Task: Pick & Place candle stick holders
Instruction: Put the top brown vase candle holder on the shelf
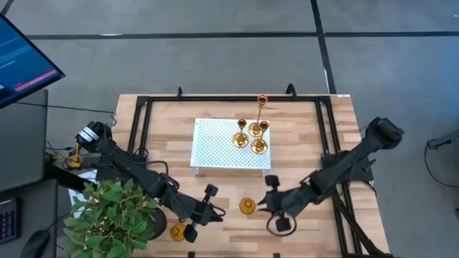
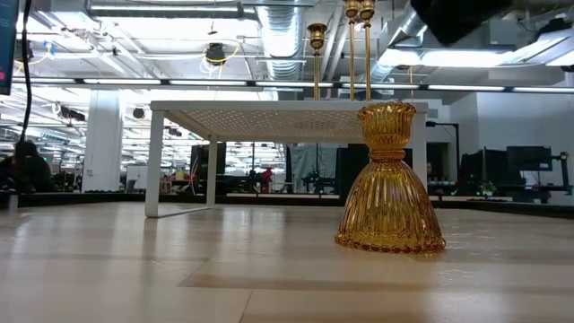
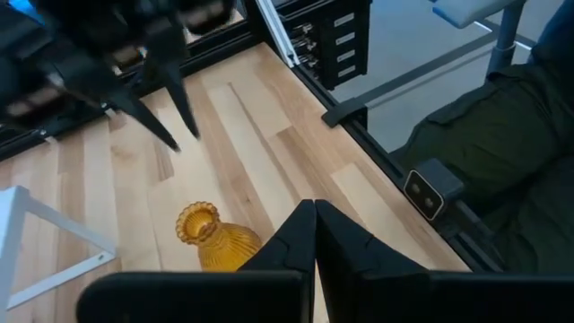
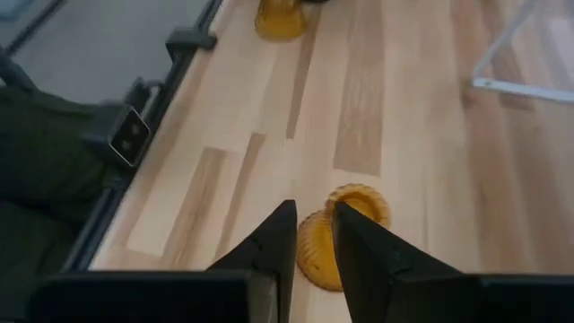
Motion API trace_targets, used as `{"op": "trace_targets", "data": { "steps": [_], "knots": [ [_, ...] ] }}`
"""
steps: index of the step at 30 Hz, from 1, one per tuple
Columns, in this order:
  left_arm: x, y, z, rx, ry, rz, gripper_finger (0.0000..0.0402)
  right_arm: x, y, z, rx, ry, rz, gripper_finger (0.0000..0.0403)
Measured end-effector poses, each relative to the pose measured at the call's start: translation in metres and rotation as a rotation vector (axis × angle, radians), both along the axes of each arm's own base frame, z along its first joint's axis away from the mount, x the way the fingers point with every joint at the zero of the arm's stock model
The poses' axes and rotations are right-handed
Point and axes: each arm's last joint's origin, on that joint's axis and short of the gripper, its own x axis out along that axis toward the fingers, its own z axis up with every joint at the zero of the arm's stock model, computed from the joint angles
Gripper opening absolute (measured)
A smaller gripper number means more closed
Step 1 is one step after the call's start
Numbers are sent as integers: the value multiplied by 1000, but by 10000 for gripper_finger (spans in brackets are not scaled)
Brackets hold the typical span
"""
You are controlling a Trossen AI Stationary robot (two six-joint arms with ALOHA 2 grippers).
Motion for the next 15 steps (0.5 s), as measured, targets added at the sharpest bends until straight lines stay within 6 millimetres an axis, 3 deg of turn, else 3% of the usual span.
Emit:
{"op": "trace_targets", "data": {
  "steps": [7, 15],
  "knots": [
    [0, 0, 0, 0, 0, 0, 5, 19, 8, -35, -41, 41, -10, 81],
    [1, 1, 0, 0, 0, 2, 5, 32, 6, -55, -84, 44, -13, 151]
  ]
}}
